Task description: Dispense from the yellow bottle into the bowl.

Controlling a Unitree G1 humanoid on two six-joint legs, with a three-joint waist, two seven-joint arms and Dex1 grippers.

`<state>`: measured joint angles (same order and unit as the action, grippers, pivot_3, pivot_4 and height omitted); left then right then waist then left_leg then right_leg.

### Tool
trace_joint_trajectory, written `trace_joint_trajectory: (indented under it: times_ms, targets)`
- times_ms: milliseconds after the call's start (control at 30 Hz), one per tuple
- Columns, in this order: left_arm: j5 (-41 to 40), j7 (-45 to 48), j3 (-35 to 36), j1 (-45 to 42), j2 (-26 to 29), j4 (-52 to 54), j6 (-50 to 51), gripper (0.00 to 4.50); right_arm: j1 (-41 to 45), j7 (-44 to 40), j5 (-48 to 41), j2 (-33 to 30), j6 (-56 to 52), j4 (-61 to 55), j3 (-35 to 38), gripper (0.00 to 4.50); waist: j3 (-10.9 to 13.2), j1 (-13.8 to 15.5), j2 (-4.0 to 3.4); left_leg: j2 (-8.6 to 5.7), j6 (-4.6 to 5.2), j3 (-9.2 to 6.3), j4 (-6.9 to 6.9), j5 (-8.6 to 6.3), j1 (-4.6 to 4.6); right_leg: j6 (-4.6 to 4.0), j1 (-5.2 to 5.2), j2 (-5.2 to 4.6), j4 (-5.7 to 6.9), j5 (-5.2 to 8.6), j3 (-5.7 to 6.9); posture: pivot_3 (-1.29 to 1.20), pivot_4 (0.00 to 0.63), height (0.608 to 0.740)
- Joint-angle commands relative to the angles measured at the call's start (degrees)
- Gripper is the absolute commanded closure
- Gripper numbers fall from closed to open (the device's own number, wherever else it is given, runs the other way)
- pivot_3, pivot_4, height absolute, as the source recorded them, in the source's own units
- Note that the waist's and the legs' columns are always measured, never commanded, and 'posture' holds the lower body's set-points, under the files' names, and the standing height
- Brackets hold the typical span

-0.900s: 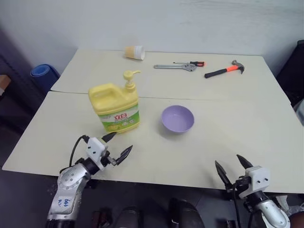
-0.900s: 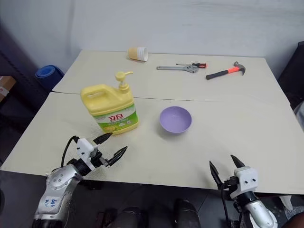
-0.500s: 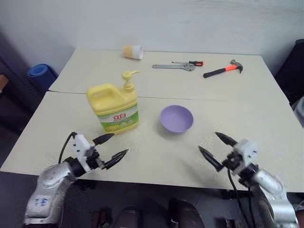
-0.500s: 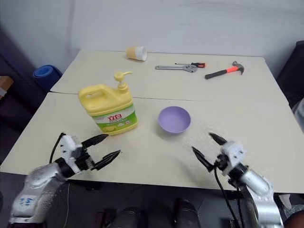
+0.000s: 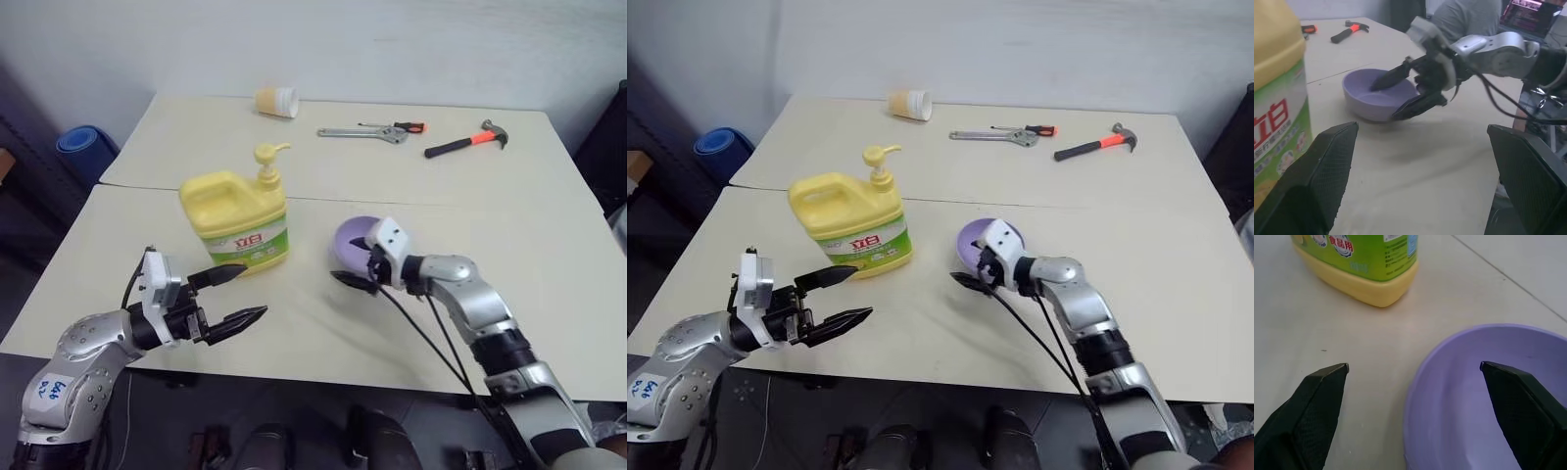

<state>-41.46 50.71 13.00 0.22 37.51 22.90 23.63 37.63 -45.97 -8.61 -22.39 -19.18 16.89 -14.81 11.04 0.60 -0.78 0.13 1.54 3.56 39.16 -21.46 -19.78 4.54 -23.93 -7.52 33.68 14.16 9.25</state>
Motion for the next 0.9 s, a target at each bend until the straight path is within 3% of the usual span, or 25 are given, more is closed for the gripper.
trace_joint_trajectory:
  times_ms: [33,100,467,767,900]
  targets:
    - [-1.9,0.1,1.4,0.3,0.3,3.3,0.2,0.00,1.5,0.4,1.6,1.4,0.3,0.7,-0.2,0.18,0.0,0.0,0.00,0.00,0.00,0.00,0.01,0.00,0.00,0.01,0.00,0.00,0.01,0.00,0.00,0.00,0.150,0.740]
    - [-2.0,-0.1,1.8,0.4,0.4,3.8,0.4,0.00,1.6,0.8,2.1,2.1,0.5,1.2,-0.1,0.57,0.0,-0.1,0.00,0.01,-0.01,-0.02,0.02,0.01,0.02,0.01,0.01,0.01,0.05,0.00,-0.01,0.00,0.150,0.740]
    - [-1.1,-0.8,2.4,0.1,0.6,4.1,-0.2,0.00,0.6,-0.3,3.5,0.7,-0.9,1.0,0.7,4.36,0.0,-1.0,0.00,0.04,-0.08,0.04,0.03,0.10,0.17,0.01,0.02,0.03,0.24,-0.01,-0.15,0.00,0.150,0.740]
    - [-2.3,0.5,3.4,-2.7,1.2,2.4,-0.2,0.00,0.8,-3.5,2.9,-1.1,-0.9,-1.6,1.7,4.47,0.0,-0.8,0.03,0.04,-0.08,0.03,0.04,0.10,0.33,0.01,0.15,0.01,0.23,-0.01,-0.16,0.00,0.150,0.740]
    - [-11.4,-1.9,8.0,-10.8,2.7,1.7,5.2,0.00,1.9,-5.7,2.7,-4.4,1.5,-5.8,3.5,4.47,0.0,-0.7,0.06,0.02,-0.06,-0.05,0.06,0.11,0.21,0.01,0.13,-0.01,0.22,-0.01,-0.12,0.00,0.150,0.740]
